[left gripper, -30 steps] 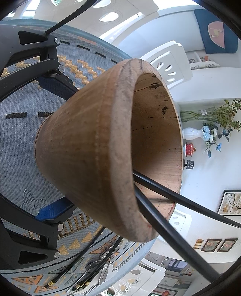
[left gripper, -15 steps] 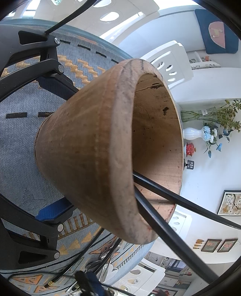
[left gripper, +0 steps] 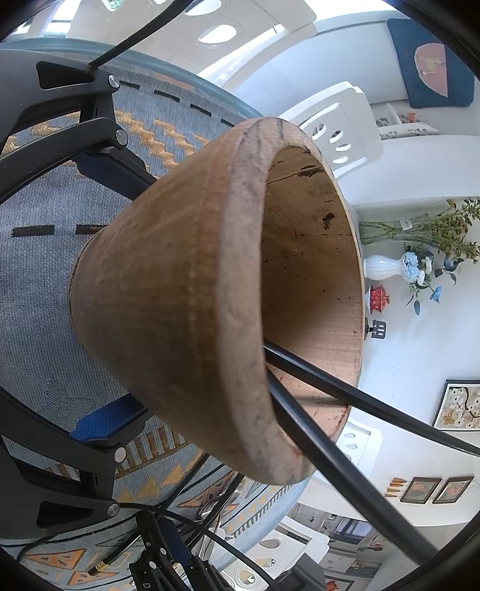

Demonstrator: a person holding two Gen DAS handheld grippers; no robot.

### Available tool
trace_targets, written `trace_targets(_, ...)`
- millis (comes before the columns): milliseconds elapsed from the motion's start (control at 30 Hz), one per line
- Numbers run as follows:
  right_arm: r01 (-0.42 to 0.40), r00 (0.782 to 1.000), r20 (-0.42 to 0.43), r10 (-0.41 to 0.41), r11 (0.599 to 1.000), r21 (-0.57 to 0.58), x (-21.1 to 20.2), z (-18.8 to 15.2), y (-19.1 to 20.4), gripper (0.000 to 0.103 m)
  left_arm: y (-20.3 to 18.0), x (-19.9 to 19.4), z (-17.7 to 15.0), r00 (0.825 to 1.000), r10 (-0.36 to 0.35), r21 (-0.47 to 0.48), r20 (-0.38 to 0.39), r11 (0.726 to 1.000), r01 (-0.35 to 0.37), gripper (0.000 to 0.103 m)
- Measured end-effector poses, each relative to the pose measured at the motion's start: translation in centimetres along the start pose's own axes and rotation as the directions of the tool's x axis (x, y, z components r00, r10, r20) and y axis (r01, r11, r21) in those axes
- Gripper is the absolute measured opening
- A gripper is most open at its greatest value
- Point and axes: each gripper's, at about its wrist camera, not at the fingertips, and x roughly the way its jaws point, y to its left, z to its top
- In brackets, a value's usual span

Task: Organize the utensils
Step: 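Grasp a third black chopstick from the pile with the right tool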

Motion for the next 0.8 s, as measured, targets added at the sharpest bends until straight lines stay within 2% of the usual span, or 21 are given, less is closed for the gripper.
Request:
trace_targets(200, 0.006, 1.000, -0.025, -0.007, 0.999, -0.049, 0.5, 0.5, 0.4, 0.026, 0.0, 0.0, 0.0, 1.000, 0.000, -0.001, 0.000, 1.000, 0.000, 0.098)
trace_targets(333, 0.038, 0.999, -0.018, -0.040, 0.996, -0.082, 1.0, 1.4, 2.4, 0.025, -0.1, 0.0, 0.0, 1.000, 0.000, -0.001, 0.000, 1.000, 0.000, 0.098)
trace_targets(400, 0.051, 0.999, -0.009, -0.052, 0.994, -0.099, 1.1, 1.4, 2.9, 0.019, -0.1, 0.0, 0.0, 1.000, 0.001, 0.000, 0.001, 1.000, -0.001, 0.098)
trace_targets(533, 0.073, 0.997, -0.001, -0.074, 0.990, -0.125, 1.3, 1.3, 4.0, 0.018, -0.1, 0.0, 0.0, 1.000, 0.000, 0.000, 0.000, 1.000, 0.000, 0.098)
trace_targets(633, 0.066, 0.998, -0.003, -0.067, 0.990, -0.125, 1.3, 1.4, 4.1, 0.016, 0.0, 0.0, 0.0, 1.000, 0.001, 0.001, 0.000, 1.000, -0.001, 0.098)
trace_targets(700, 0.058, 0.998, 0.009, -0.058, 0.989, -0.136, 1.0, 1.0, 4.1, 0.005, 0.0, 0.0, -0.1, 1.000, 0.001, 0.001, 0.001, 1.000, -0.001, 0.098)
trace_targets(800, 0.034, 0.999, 0.038, -0.029, 0.990, -0.135, -0.1, 0.7, 3.0, 0.005, 0.0, 0.0, -0.1, 1.000, 0.000, 0.000, 0.001, 1.000, 0.000, 0.098)
